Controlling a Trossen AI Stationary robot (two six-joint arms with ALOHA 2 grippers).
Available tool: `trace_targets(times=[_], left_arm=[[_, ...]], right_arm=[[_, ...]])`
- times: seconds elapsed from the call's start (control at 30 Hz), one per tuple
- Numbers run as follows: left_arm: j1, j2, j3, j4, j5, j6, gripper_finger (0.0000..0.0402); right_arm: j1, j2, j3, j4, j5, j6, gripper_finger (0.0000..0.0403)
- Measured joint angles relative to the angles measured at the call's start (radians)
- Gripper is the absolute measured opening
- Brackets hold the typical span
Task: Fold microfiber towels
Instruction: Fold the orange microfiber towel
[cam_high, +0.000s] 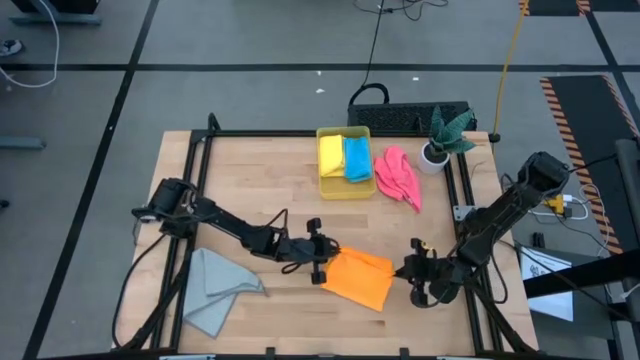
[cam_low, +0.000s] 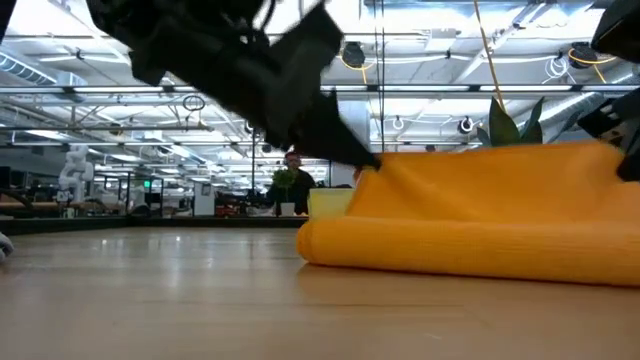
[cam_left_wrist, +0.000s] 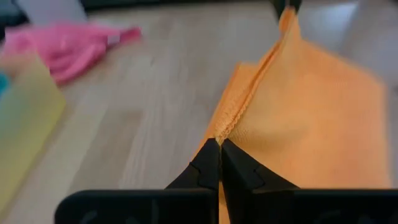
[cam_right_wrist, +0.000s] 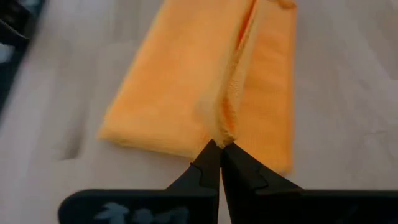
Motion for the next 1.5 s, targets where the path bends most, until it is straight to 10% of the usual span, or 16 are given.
trace_targets(times=[0.57,1.0,1.5], left_arm=[[0.040,0.069,-0.002,-0.025,-0.019,-0.039,0.0010],[0.037,0.002,0.004,-0.057,-0.028,-0.136,0.0186],[0.066,0.121,0.003,-0.013,0.020,-0.150,0.0149]], right_arm=[[-0.089,0.089,-0.029,-0.016,-0.007,0.014,0.0012],[-0.087,-0.020,-0.040,-0.007,-0.091,0.051,0.0109],[-0.181,0.124,-0.122,0.315,-0.023,-0.067,0.0011]])
